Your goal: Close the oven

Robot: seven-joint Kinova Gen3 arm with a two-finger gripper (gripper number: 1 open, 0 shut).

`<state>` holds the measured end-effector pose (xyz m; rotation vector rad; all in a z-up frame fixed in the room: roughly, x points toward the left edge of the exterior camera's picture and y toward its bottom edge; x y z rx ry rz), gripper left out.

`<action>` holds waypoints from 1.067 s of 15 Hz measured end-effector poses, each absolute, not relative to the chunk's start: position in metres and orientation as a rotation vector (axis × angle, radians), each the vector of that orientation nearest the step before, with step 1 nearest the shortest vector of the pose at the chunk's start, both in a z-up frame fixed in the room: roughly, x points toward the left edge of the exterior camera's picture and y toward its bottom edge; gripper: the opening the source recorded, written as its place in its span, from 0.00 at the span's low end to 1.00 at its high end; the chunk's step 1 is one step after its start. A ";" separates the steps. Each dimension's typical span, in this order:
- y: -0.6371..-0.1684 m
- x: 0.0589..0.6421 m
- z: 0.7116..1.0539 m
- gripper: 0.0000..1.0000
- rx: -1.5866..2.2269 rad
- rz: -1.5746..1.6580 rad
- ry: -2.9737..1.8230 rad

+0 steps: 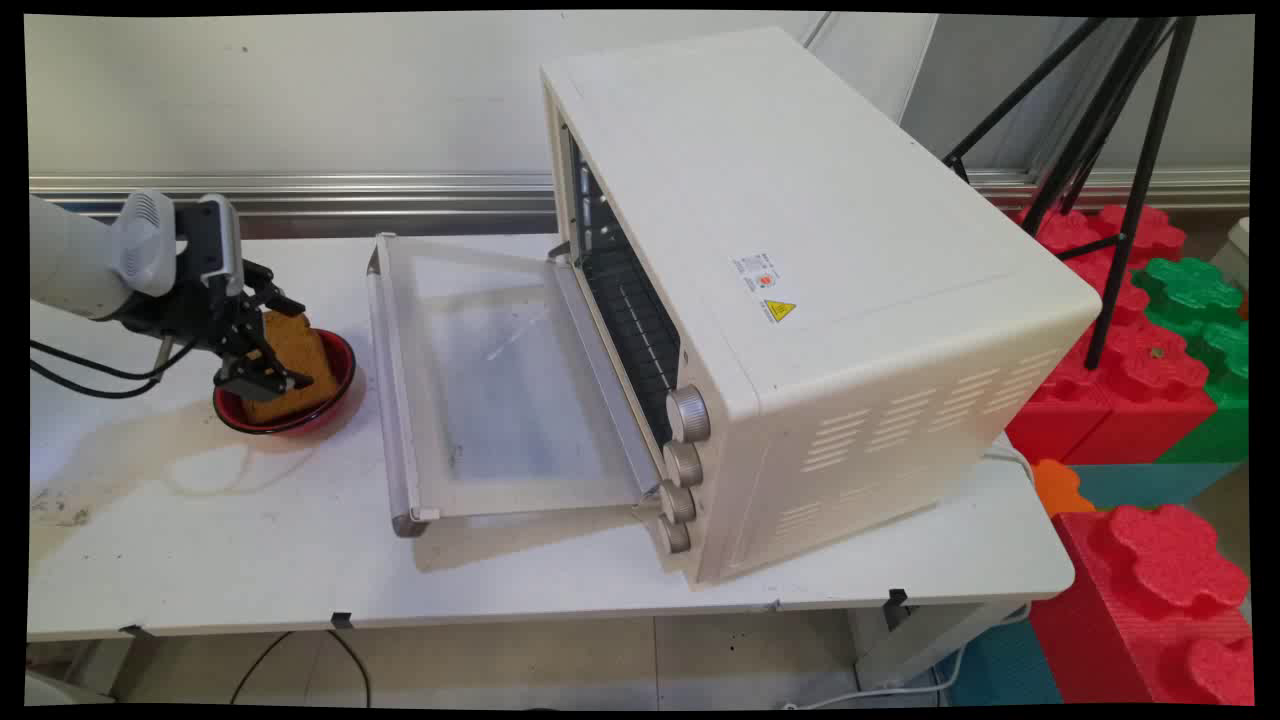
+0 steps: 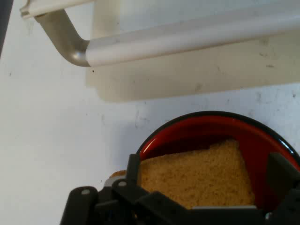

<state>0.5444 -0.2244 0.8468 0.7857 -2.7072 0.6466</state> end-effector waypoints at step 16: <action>-0.170 0.551 0.898 1.00 0.863 0.455 -2.682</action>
